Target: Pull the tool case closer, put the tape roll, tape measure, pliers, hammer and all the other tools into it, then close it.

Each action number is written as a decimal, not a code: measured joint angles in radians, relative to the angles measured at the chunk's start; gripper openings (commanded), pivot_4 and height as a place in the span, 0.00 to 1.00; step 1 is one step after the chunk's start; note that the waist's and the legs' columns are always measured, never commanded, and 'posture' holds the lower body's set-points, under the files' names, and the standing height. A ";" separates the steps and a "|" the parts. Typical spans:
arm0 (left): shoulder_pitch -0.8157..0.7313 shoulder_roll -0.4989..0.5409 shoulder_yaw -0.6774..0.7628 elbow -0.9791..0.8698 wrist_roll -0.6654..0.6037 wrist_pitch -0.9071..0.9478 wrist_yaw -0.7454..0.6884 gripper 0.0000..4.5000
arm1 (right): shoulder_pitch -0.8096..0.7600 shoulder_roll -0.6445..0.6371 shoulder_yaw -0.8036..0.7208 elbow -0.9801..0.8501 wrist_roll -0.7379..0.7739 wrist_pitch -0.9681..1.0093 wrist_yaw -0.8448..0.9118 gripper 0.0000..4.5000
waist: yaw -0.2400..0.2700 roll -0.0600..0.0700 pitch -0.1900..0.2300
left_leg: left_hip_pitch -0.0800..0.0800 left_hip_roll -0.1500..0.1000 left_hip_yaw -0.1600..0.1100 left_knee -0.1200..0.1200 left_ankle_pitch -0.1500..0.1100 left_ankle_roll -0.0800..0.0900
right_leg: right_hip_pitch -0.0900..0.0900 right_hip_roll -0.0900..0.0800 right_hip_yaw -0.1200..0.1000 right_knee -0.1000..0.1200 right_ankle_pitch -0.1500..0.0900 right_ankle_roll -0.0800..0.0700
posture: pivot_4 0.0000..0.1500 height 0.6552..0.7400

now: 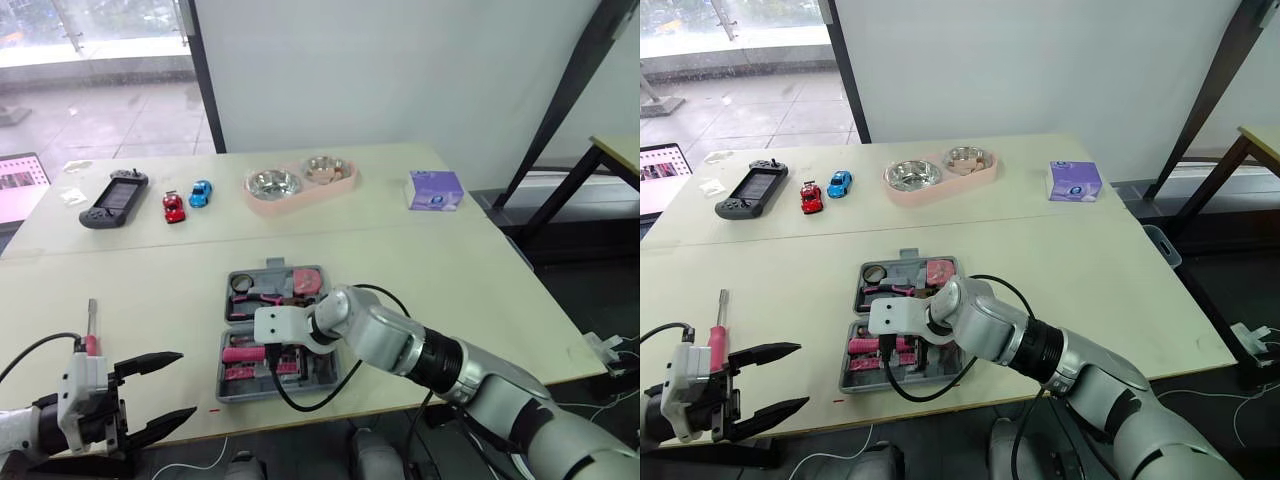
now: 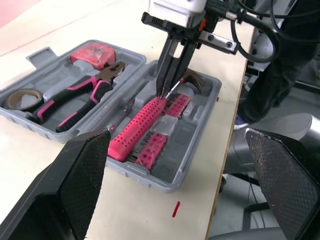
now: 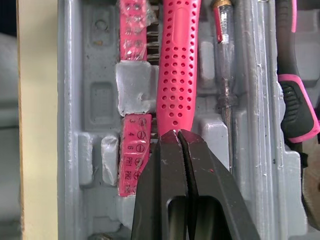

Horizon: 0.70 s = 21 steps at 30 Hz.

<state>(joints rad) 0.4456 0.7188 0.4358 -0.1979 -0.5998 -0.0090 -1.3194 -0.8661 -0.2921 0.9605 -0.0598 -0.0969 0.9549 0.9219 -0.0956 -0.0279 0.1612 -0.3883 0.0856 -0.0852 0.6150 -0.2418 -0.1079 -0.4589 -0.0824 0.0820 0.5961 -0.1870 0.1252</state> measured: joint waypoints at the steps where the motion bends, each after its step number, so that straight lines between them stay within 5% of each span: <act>1: 0.000 0.000 0.000 -0.001 0.000 0.000 0.002 1.00 | -0.002 0.004 0.006 0.007 -0.006 -0.001 0.002 0.01 | 0.000 0.001 -0.002 | 0.001 0.000 0.000 0.000 0.000 0.000 | 0.001 0.000 0.000 0.000 0.000 0.000 | 1.00 0.98; 6: 0.004 -0.001 0.000 -0.003 0.000 0.001 0.007 1.00 | -0.004 0.046 0.011 0.076 -0.035 -0.028 0.018 0.01 | -0.010 0.005 -0.011 | 0.016 0.000 0.000 -0.003 -0.004 -0.005 | 0.009 0.000 -0.001 -0.004 -0.001 0.000 | 1.00 0.98; 21: -0.006 -0.002 0.000 -0.002 0.000 0.001 0.006 1.00 | 0.031 0.097 -0.034 0.151 -0.082 -0.108 0.066 0.01 | -0.036 0.013 -0.024 | 0.021 0.000 -0.001 -0.004 -0.007 -0.008 | 0.013 0.000 -0.002 -0.013 -0.001 0.000 | 1.00 0.98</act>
<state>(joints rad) 0.4393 0.7169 0.4356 -0.1999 -0.6000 -0.0077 -1.3135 -0.8352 -0.1948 0.9264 0.0916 -0.1788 0.8464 0.9878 -0.1316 -0.0151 0.1375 -0.3668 0.0857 -0.0859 0.6107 -0.2492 -0.1157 -0.4462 -0.0829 0.0798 0.5827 -0.1876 0.1256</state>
